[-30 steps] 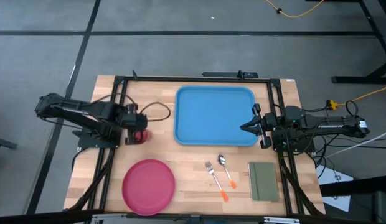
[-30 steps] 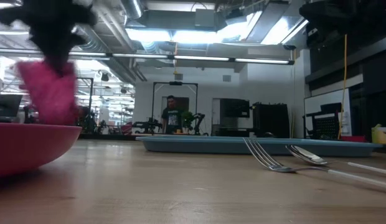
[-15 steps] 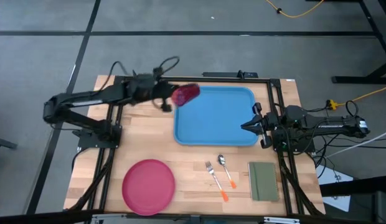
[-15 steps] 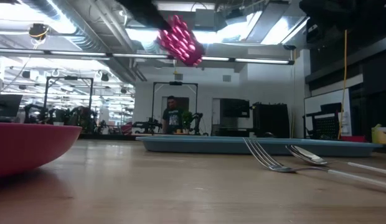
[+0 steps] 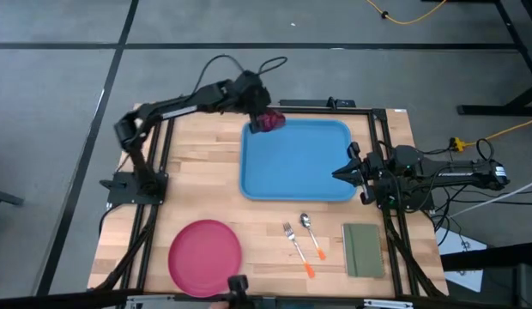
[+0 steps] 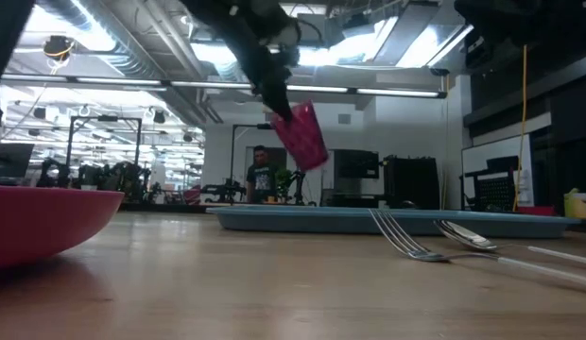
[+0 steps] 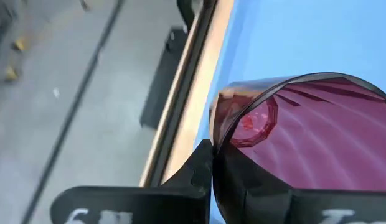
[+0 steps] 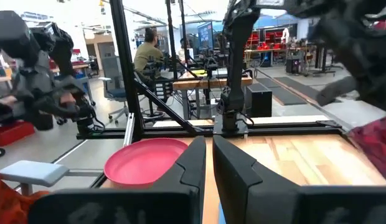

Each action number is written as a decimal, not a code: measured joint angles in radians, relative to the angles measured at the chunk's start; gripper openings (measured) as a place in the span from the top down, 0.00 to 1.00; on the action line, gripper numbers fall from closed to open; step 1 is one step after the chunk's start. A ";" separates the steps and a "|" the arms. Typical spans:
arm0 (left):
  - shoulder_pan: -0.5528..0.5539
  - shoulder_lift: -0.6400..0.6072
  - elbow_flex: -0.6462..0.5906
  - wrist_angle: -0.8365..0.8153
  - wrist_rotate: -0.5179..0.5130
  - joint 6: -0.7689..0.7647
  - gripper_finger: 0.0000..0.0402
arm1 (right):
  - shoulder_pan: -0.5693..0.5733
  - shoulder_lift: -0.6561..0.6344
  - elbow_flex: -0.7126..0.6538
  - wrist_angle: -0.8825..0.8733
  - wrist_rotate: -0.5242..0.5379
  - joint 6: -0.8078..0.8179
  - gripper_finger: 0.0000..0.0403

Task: Pick and place plate/cup/fork/spoon on tray
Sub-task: Put the red cup on the blue tray, then put the pink plate beside the red cup on the blue tray

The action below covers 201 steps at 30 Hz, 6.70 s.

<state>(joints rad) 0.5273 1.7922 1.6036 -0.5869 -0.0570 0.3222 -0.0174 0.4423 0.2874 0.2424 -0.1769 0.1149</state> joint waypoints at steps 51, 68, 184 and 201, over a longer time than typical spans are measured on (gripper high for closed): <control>-0.029 0.251 0.218 -0.418 -0.045 -0.134 0.82 | 0.000 0.000 0.000 -0.001 0.000 0.041 0.91; -0.137 0.247 0.601 -0.920 -0.013 -0.344 0.79 | 0.000 0.000 0.000 -0.032 0.000 0.037 0.91; -0.590 -0.411 -0.620 0.023 -0.007 -0.563 1.00 | 0.000 -0.002 0.000 -0.013 0.000 0.012 0.91; -0.220 -0.258 -0.411 0.386 0.085 -0.260 1.00 | 0.000 -0.072 0.002 0.220 -0.039 -0.019 0.91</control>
<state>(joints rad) 0.3073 1.5341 1.1930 -0.2004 0.0281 0.0625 -0.0170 0.3706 0.2890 0.4629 -0.2159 0.0960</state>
